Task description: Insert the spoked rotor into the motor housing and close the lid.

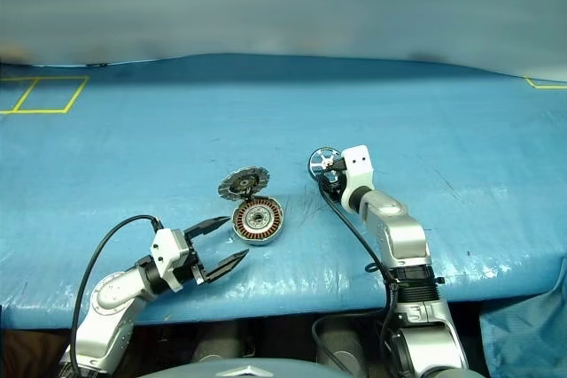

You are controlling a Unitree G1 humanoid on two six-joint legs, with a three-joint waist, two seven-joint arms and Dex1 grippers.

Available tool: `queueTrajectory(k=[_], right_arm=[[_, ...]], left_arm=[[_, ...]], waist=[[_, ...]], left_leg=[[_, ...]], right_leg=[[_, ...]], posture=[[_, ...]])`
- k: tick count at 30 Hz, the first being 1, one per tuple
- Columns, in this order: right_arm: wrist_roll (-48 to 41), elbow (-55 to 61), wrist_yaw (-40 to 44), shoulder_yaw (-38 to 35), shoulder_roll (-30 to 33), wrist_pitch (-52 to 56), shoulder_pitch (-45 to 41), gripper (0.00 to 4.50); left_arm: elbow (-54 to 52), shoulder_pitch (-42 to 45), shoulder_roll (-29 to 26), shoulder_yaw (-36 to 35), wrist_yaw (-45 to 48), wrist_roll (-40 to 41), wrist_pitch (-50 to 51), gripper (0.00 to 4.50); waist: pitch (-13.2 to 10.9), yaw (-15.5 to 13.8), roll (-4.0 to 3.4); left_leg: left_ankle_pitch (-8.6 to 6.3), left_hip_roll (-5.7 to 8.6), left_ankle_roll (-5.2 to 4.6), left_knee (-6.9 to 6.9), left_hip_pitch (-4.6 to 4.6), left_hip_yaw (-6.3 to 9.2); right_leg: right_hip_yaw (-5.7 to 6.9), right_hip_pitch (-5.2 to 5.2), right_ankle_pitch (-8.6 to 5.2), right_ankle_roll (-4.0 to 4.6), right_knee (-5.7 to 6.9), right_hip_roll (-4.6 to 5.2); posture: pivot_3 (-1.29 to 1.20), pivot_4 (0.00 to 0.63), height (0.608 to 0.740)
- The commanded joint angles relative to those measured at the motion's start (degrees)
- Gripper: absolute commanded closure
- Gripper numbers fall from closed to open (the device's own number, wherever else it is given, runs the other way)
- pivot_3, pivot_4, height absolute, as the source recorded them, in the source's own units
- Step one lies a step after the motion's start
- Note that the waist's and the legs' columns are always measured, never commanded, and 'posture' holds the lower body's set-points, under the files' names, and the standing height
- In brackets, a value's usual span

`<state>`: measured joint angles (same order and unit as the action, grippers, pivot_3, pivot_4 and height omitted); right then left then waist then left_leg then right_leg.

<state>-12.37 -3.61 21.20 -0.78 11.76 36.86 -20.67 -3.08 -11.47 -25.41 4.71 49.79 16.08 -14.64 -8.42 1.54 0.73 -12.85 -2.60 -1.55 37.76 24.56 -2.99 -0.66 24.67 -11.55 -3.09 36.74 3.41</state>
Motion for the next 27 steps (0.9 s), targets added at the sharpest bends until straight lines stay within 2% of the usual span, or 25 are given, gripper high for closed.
queueTrajectory(k=[1,8,16,27], right_arm=[[-3.8,1.9,-0.1,-3.2,-1.6,0.7,-0.3,1.79],[-8.8,2.8,-0.3,-6.6,-3.2,2.9,-0.5,1.79],[-4.7,1.3,-0.7,-3.0,-0.5,1.5,0.0,1.79],[-5.8,1.0,-1.0,-4.0,-1.1,1.2,-0.1,1.79]], left_arm=[[-0.6,-0.3,-0.1,-0.4,0.0,-0.2,-1.2,0.38],[-0.5,-0.3,-0.2,-0.3,0.1,-0.4,-1.0,0.38],[-0.4,-0.2,-0.2,-0.3,0.1,-0.5,-0.9,0.38],[-0.4,-0.5,-0.1,-0.2,-0.3,-0.8,-0.8,0.38]], waist=[[0.0,0.0,0.0],[0.0,0.0,-0.01],[0.0,0.0,-0.02],[0.0,0.0,-0.02]], left_leg=[[0.0,0.0,0.0,0.0,0.0,0.0],[0.0,-0.01,0.0,0.0,0.0,0.06],[0.0,0.0,0.0,-0.01,0.0,0.08],[0.0,0.0,0.0,-0.02,0.0,0.1]], right_leg=[[0.0,0.0,0.01,0.02,0.0,0.0],[0.0,0.0,0.0,0.01,0.0,0.01],[-0.01,0.01,0.01,0.01,0.0,0.01],[-0.01,0.02,-0.02,-0.02,0.0,0.01]], posture=[[0.0,0.15,0.74],[0.0,0.15,0.74],[0.0,0.15,0.74],[0.0,0.15,0.74]])
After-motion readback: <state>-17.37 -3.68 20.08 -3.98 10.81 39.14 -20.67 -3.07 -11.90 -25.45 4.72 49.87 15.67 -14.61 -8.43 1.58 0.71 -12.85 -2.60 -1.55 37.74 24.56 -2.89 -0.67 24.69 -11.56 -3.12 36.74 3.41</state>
